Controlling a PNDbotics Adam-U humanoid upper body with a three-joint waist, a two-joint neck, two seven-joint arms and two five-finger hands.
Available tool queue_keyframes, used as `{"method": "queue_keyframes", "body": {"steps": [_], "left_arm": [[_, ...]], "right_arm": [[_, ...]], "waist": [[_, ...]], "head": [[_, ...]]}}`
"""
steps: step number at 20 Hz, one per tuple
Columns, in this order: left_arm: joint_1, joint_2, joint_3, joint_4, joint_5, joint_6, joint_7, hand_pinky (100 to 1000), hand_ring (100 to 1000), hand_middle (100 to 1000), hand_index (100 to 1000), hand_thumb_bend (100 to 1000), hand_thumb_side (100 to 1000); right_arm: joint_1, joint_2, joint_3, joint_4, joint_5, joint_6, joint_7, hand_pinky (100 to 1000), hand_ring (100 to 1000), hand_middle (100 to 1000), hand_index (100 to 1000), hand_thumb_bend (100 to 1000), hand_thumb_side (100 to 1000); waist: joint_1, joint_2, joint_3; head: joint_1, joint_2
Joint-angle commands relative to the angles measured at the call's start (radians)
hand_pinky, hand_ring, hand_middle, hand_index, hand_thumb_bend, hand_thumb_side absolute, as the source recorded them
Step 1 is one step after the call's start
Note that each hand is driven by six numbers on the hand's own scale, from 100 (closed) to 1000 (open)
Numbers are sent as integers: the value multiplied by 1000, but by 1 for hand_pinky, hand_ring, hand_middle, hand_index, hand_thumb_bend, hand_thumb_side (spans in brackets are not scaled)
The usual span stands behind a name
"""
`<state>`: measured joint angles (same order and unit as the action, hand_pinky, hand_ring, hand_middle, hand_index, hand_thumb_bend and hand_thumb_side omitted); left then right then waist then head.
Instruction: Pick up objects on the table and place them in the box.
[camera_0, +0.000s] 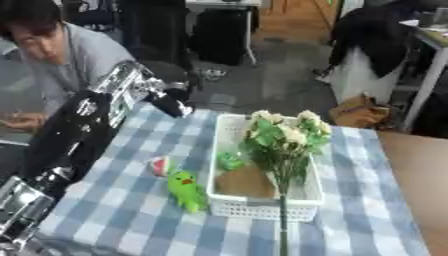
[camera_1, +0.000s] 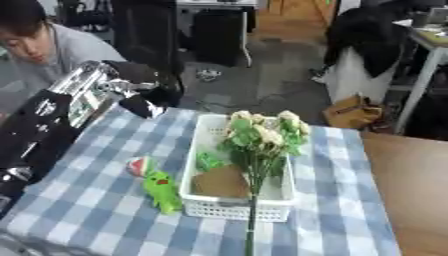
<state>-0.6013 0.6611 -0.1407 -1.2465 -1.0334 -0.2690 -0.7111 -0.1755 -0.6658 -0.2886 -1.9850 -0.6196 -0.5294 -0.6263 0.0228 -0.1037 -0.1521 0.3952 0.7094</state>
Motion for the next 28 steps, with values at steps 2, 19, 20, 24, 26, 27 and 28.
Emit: {"method": "queue_keyframes", "body": {"steps": [2,19,20,24,26,27,28], "left_arm": [[-33,67,-7,84,21,-11,-70,1000,1000,1000,1000,318,713],[-3,75,-48,290,87,-47,-30,1000,1000,1000,1000,397,837],[-2,72,-50,302,87,-46,-39,1000,1000,1000,1000,397,837],[5,60,-57,335,100,-48,-63,1000,1000,1000,1000,386,871],[11,56,-65,350,122,-51,-73,1000,1000,1000,1000,394,880],[13,56,-70,354,131,-54,-77,1000,1000,1000,1000,395,881],[17,56,-74,359,145,-57,-79,1000,1000,1000,1000,397,877]], "right_arm": [[-11,-38,-3,-15,-7,-10,-1,732,749,691,685,100,484],[-11,-39,-1,-15,-11,-13,5,732,749,690,683,100,483],[-11,-39,-1,-15,-11,-13,5,732,749,690,683,100,483],[-12,-38,0,-15,-12,-13,7,732,749,690,683,100,482],[-12,-38,0,-15,-12,-12,8,732,750,690,683,100,483],[-12,-38,0,-15,-12,-12,8,732,750,690,683,100,483],[-12,-38,0,-15,-12,-12,9,732,749,690,683,100,484]], "waist": [[3,-5,1],[5,-3,0],[5,-3,-1],[4,-1,-4],[5,-1,-5],[5,-1,-5],[5,-1,-5]], "head": [[-4,3],[-9,8],[-9,7],[-9,8],[-9,8],[-9,7],[-9,8]]}}
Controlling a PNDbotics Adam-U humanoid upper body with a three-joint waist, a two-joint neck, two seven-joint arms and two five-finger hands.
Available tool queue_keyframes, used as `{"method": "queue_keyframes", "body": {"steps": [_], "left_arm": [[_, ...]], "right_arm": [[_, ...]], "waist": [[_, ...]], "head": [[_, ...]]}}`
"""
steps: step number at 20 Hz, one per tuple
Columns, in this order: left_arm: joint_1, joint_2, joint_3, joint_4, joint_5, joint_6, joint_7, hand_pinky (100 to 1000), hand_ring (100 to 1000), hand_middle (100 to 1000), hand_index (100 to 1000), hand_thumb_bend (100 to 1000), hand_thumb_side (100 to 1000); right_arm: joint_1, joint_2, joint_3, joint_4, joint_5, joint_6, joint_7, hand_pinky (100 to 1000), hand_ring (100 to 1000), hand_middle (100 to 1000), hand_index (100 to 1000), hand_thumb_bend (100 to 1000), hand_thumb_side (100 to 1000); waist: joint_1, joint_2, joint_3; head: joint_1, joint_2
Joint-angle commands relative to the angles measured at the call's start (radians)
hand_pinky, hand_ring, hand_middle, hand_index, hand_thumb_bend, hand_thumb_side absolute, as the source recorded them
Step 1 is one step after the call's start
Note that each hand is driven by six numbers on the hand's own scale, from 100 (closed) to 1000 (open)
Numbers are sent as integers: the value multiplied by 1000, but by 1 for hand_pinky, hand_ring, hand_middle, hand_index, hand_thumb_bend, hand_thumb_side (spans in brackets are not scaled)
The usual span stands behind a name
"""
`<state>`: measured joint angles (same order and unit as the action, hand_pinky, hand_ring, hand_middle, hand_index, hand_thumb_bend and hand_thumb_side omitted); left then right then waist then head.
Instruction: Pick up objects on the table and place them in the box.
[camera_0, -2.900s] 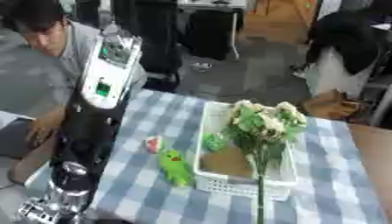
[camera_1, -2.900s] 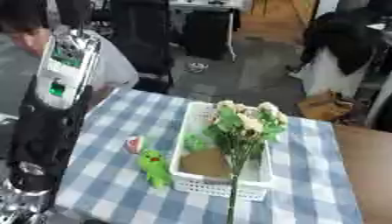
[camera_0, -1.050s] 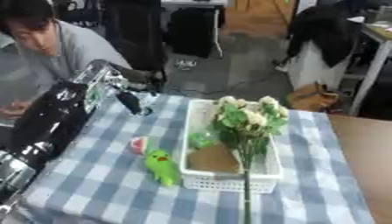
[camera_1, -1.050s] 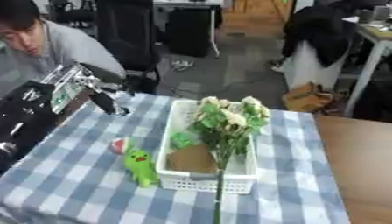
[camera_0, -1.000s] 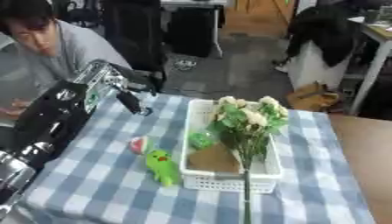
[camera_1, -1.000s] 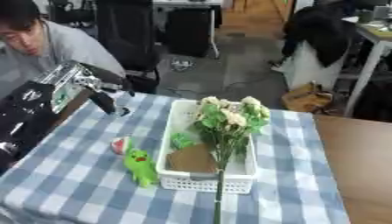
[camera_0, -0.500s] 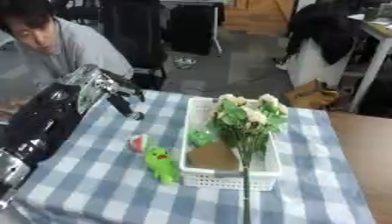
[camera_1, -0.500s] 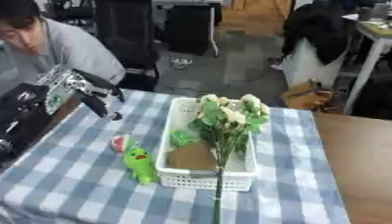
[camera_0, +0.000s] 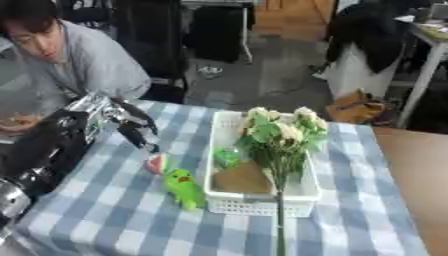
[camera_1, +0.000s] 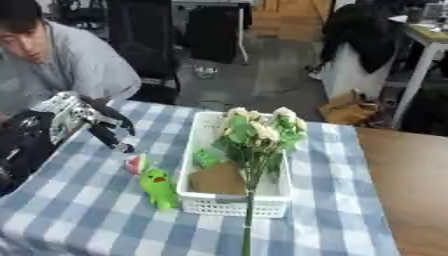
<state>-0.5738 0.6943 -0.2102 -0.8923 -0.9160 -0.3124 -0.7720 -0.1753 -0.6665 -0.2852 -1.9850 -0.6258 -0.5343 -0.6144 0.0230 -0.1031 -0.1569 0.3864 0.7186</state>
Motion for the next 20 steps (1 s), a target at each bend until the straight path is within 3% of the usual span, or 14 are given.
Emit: {"method": "queue_keyframes", "body": {"steps": [1,5,8,13,20], "left_arm": [[-8,24,-9,9,39,-17,-18,1000,1000,1000,1000,396,870],[2,34,-17,10,53,4,61,1000,1000,1000,1000,348,820],[12,28,-30,16,61,101,220,1000,1000,1000,1000,339,802],[23,1,-54,51,113,193,366,974,1000,1000,1000,312,794],[27,-37,-64,89,146,227,445,951,1000,1000,1000,326,778]], "right_arm": [[-13,-37,-3,-15,-6,-8,-3,732,749,690,683,100,484],[-12,-38,-4,-15,-7,-8,-2,732,749,690,681,100,483],[-14,-39,-3,-15,-8,-9,-2,732,749,690,681,100,484],[-16,-38,-3,-15,-11,-9,-1,732,749,689,681,100,483],[-18,-36,-1,-15,-13,-9,1,732,749,689,681,100,483]], "waist": [[5,-2,0],[5,-2,0],[6,-1,-2],[5,-1,-4],[4,0,-7]], "head": [[-1,-2],[0,-4],[4,-5],[6,-9],[10,-11]]}}
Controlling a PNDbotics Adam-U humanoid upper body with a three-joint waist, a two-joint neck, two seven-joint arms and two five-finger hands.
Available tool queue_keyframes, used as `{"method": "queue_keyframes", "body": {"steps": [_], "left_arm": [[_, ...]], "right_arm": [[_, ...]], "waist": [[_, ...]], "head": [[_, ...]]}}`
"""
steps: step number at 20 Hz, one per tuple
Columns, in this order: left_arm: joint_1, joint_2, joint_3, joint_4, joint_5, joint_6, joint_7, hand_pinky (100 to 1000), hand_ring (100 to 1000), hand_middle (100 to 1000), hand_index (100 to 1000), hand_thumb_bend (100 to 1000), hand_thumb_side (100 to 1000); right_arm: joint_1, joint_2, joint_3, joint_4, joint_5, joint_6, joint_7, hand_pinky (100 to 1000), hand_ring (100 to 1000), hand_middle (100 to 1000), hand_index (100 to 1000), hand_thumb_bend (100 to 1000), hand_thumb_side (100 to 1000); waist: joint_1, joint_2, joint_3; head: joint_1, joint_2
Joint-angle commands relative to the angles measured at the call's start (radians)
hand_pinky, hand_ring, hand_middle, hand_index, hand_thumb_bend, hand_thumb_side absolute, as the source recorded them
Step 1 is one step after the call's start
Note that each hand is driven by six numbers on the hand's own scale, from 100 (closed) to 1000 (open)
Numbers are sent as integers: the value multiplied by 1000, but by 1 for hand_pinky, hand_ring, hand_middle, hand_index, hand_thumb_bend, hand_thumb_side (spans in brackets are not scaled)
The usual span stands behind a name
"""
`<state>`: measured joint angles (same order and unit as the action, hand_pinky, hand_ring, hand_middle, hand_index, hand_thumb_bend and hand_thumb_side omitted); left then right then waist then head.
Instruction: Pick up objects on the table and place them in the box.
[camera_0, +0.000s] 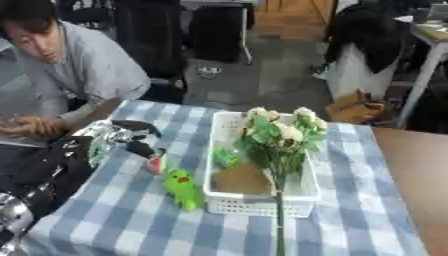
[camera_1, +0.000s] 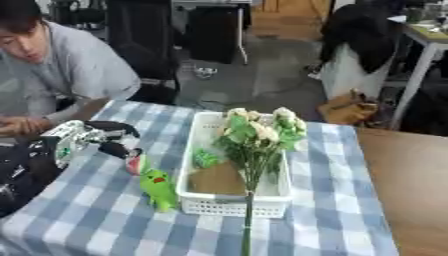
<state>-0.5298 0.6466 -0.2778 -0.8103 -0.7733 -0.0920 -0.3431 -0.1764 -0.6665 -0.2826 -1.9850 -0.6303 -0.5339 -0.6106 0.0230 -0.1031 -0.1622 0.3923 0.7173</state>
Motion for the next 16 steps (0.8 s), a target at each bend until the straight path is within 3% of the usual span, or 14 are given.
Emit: {"method": "queue_keyframes", "body": {"steps": [1,9,16], "left_arm": [[-19,3,7,19,0,8,17,951,1000,1000,1000,326,778],[-36,-44,22,87,-35,7,-19,995,1000,1000,1000,344,783],[-70,-74,39,143,-120,-22,9,996,1000,1000,1000,282,746]], "right_arm": [[-18,-36,-4,-15,-9,-9,-3,732,749,689,681,100,483],[-20,-34,-2,-15,-11,-9,-1,732,749,689,680,100,483],[-22,-32,1,-15,-13,-8,3,732,749,689,679,100,482]], "waist": [[3,0,-2],[2,1,-4],[1,1,-8]], "head": [[5,-10],[8,-8],[13,-12]]}}
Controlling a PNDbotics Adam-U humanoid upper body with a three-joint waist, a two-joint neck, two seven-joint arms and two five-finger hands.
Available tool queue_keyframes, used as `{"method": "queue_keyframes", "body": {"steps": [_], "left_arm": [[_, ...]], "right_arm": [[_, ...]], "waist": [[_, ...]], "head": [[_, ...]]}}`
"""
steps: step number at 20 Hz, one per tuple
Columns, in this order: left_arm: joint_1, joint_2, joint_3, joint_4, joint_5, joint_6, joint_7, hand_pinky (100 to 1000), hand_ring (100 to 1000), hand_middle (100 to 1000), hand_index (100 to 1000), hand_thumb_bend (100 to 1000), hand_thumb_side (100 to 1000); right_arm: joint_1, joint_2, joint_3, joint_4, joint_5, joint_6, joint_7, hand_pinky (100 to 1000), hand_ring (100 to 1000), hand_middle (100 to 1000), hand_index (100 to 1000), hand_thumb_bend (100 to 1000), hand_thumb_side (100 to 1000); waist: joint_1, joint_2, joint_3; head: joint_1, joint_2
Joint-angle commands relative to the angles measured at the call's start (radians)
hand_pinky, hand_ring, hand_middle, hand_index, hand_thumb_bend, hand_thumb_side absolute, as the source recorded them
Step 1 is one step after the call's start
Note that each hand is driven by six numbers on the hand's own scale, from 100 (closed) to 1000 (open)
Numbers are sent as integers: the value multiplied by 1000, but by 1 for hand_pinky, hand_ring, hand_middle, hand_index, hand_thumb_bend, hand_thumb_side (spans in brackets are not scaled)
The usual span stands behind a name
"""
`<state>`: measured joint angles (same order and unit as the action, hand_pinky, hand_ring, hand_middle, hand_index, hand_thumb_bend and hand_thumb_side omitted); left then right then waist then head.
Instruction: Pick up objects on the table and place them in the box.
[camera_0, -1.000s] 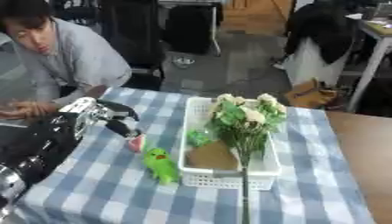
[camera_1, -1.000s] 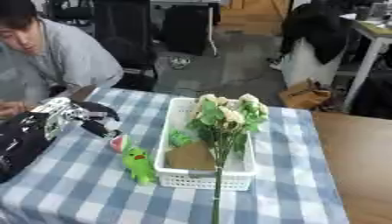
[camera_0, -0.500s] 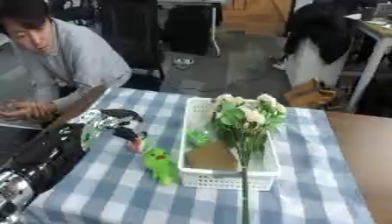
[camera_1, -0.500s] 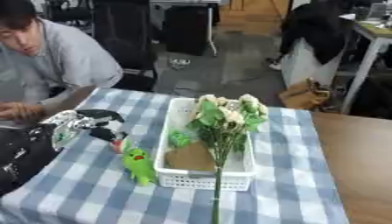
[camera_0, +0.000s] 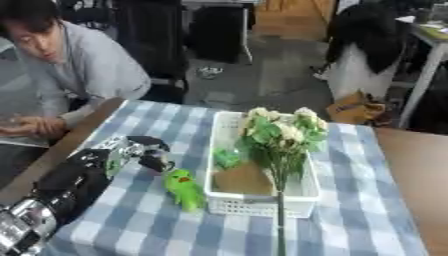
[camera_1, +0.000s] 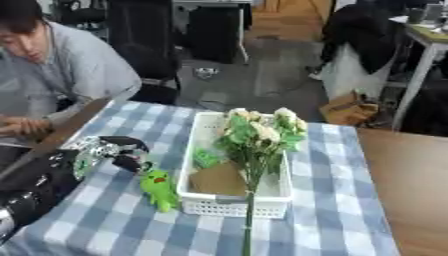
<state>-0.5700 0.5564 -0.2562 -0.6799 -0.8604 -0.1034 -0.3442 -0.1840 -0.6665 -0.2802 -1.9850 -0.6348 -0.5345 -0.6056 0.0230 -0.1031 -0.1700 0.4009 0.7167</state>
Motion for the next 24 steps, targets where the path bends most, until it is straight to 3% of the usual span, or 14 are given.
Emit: {"method": "queue_keyframes", "body": {"steps": [1,14,24], "left_arm": [[-36,13,24,25,-51,-10,19,996,1000,1000,1000,282,746],[-65,-14,81,128,-178,11,78,1000,1000,1000,1000,277,738],[-80,-15,94,165,-220,-5,-64,1000,1000,1000,1000,296,752]], "right_arm": [[-15,-32,-1,-15,-9,-7,-1,732,749,689,679,100,482],[-16,-31,-1,-15,-10,-7,0,732,749,689,678,100,484],[-17,-33,-1,-15,-12,-7,-3,733,749,689,678,100,485]], "waist": [[1,1,0],[0,0,-2],[1,-1,-2]], "head": [[5,-11],[12,-12],[22,-15]]}}
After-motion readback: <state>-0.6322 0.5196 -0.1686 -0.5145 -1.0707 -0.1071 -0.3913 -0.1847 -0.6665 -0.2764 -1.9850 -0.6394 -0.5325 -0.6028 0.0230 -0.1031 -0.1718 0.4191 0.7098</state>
